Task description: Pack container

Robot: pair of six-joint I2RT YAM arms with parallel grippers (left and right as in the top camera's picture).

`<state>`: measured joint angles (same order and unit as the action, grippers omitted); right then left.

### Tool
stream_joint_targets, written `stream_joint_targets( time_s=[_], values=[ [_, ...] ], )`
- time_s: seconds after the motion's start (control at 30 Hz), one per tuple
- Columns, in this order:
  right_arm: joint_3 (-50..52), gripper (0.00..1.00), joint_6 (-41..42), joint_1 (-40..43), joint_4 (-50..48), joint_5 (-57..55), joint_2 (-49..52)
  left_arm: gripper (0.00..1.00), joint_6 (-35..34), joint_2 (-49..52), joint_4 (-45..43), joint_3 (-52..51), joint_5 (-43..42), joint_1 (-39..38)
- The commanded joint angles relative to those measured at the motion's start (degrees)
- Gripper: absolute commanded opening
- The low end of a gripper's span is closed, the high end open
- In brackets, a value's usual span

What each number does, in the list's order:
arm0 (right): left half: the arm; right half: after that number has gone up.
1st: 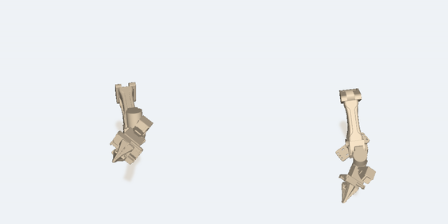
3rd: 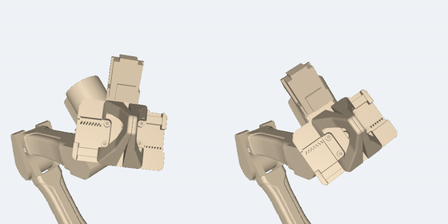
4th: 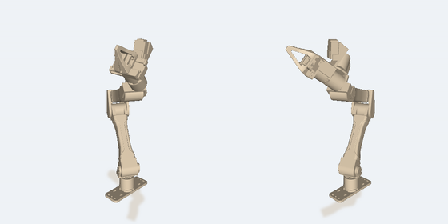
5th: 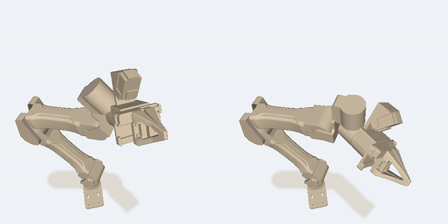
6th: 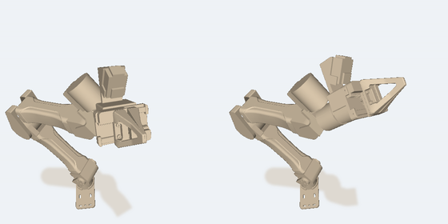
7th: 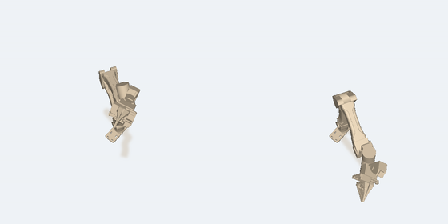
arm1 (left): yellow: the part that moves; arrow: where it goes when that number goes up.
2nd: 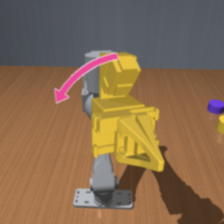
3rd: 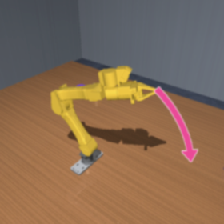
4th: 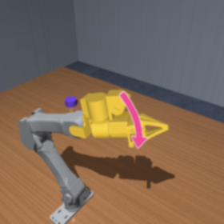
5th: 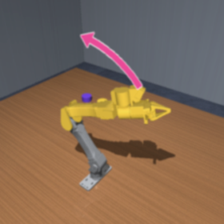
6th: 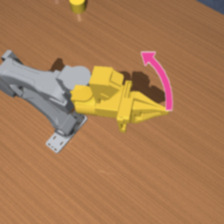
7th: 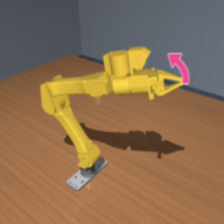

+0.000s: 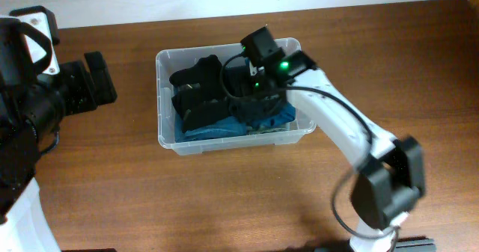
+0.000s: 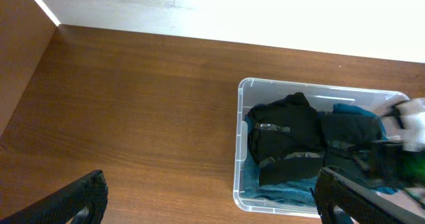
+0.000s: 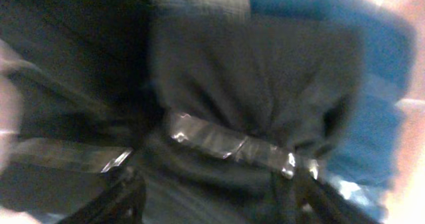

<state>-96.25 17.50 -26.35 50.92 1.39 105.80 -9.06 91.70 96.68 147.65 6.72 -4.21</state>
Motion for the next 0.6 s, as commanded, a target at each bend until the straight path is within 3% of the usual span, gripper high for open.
stream_joint_targets(
  time_s=[0.0, 0.2, 0.4, 0.57],
  values=[
    [-3.6, 0.95, -4.1, 0.1, -0.3, 0.8, -11.0, 1.00, 0.3, -0.5, 0.0, 0.4, 0.6, 0.0],
    [-3.6, 0.98, -5.8, 0.1, 7.3, -1.7, -22.5, 0.99, 0.3, -0.5, 0.0, 0.4, 0.6, 0.0],
    [-3.6, 0.99, -8.0, 2.6, 16.6, -17.3, -31.4, 0.99, 0.3, -0.5, 0.0, 0.4, 0.6, 0.0],
    [-3.4, 0.98, -8.1, 7.3, 18.1, -21.9, -38.5, 0.99, 0.3, -0.5, 0.0, 0.4, 0.6, 0.0]
  ],
)
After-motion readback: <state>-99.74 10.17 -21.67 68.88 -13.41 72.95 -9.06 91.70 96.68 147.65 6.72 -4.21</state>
